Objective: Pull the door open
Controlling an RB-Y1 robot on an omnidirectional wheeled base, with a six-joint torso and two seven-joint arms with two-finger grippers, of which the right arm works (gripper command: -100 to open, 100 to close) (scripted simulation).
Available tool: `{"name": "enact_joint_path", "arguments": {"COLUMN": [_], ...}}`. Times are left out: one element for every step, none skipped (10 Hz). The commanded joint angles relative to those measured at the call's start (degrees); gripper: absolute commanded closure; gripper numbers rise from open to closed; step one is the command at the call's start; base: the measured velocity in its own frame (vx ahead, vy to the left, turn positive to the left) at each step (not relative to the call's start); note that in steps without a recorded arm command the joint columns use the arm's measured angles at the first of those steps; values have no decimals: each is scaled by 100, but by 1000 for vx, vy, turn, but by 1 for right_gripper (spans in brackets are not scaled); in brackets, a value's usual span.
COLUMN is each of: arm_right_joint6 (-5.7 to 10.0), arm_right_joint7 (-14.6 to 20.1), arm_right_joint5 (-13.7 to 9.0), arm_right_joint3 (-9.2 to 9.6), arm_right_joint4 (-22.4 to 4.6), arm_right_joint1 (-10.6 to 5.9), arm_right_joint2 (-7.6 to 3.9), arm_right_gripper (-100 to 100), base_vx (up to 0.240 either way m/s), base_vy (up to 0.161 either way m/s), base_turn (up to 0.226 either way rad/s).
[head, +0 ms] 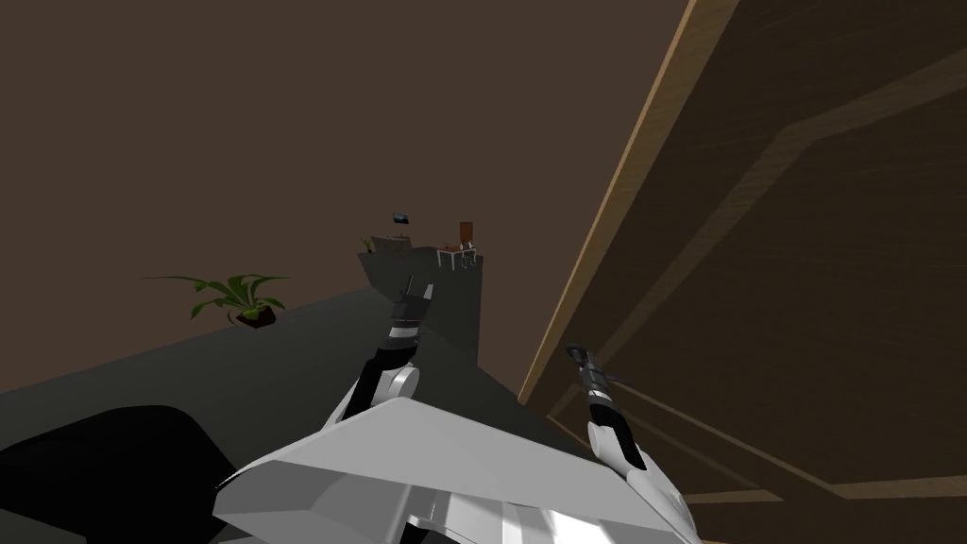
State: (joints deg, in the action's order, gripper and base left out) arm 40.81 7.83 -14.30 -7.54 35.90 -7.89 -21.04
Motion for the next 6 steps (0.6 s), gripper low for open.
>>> {"name": "enact_joint_path", "arguments": {"arm_right_joint6": [6, 6, 6, 6, 6, 6], "arm_right_joint7": [-9, -9, -9, -9, -9, -9], "arm_right_joint5": [2, 2, 2, 2, 2, 2], "arm_right_joint3": [3, 3, 3, 3, 3, 3], "arm_right_joint4": [-10, -10, -10, -10, -10, -10], "arm_right_joint1": [-4, -4, -4, -4, -4, -4], "arm_right_joint2": [7, 7, 7, 7, 7, 7], "arm_right_gripper": [100, 100, 100, 100, 100, 100], "base_vx": [-9, -31, -27, -16, -6, 0], "base_vy": [2, 6, 4, 1, 1, 0], "base_turn": [-3, -9, 9, 4, -1, 0]}}
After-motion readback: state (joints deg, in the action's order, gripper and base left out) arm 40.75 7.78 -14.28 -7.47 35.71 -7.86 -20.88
